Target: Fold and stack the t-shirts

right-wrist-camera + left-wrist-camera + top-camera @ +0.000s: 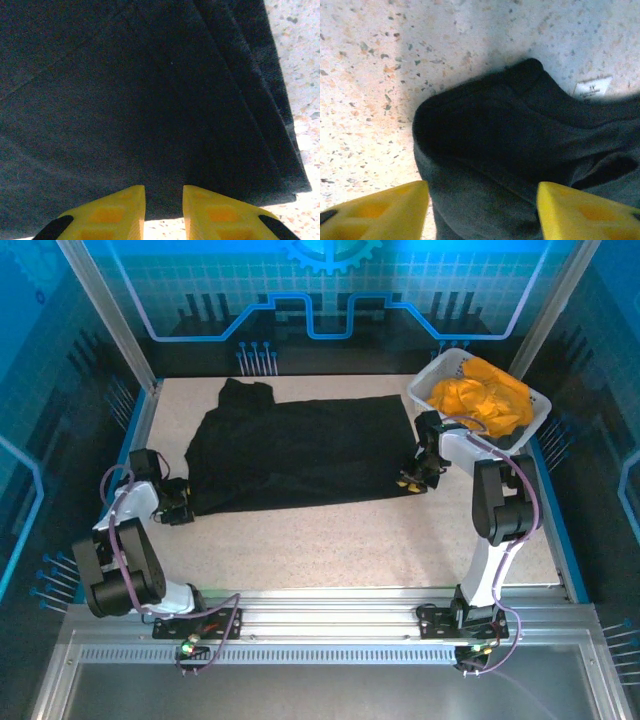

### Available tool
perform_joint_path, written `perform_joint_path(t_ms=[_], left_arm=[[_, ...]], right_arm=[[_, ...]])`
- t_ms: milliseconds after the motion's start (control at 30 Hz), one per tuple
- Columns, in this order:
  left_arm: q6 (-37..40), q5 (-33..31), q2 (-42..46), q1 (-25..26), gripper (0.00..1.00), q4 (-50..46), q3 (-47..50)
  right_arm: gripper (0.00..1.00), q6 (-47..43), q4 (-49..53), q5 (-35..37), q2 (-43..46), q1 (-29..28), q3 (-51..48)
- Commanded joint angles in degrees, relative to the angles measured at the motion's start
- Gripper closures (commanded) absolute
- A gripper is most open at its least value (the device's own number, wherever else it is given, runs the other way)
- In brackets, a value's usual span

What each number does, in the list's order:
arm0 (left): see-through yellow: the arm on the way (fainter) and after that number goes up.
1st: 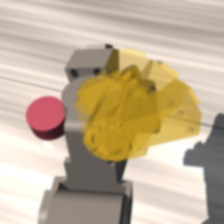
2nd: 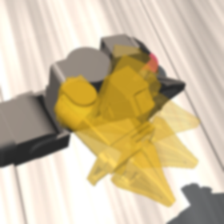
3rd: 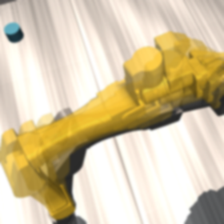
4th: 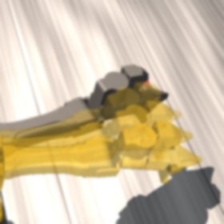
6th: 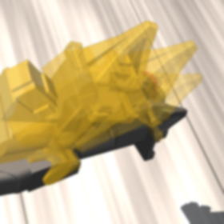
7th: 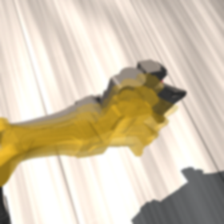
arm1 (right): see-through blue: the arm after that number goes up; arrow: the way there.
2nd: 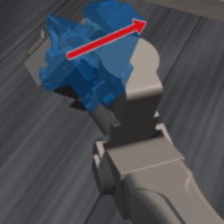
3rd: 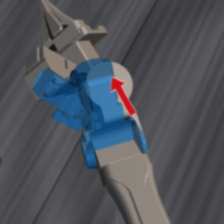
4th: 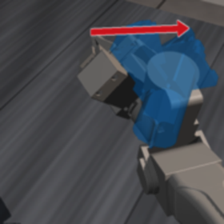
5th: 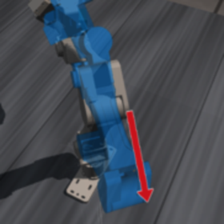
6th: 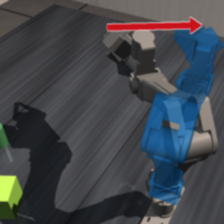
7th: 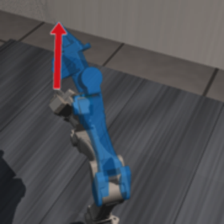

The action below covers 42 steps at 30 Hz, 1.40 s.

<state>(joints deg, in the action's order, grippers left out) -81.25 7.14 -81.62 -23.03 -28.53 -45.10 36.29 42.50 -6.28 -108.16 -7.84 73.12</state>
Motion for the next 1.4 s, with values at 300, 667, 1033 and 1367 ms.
perform_joint_path(t_ms=[300,667,1033,1367], left_arm=[[1.71,0.39,-6.75,-3.45,0.99,-2.84,-5.7],[13.21,1.29,-15.97,-5.76,0.88,-8.56,-16.29],[24.84,-2.37,-14.01,-3.73,0.62,-13.48,-22.65],[21.17,3.16,-5.52,6.36,0.97,-9.94,-9.41]], right_arm=[[0.75,-1.58,2.45,2.65,-2.14,-0.12,0.48],[0.77,-1.93,4.53,4.61,-4.71,-0.04,1.85],[0.74,-2.86,5.88,6.14,1.12,-0.03,1.87],[0.74,-4.24,5.22,2.13,-0.97,-2.43,4.89]])
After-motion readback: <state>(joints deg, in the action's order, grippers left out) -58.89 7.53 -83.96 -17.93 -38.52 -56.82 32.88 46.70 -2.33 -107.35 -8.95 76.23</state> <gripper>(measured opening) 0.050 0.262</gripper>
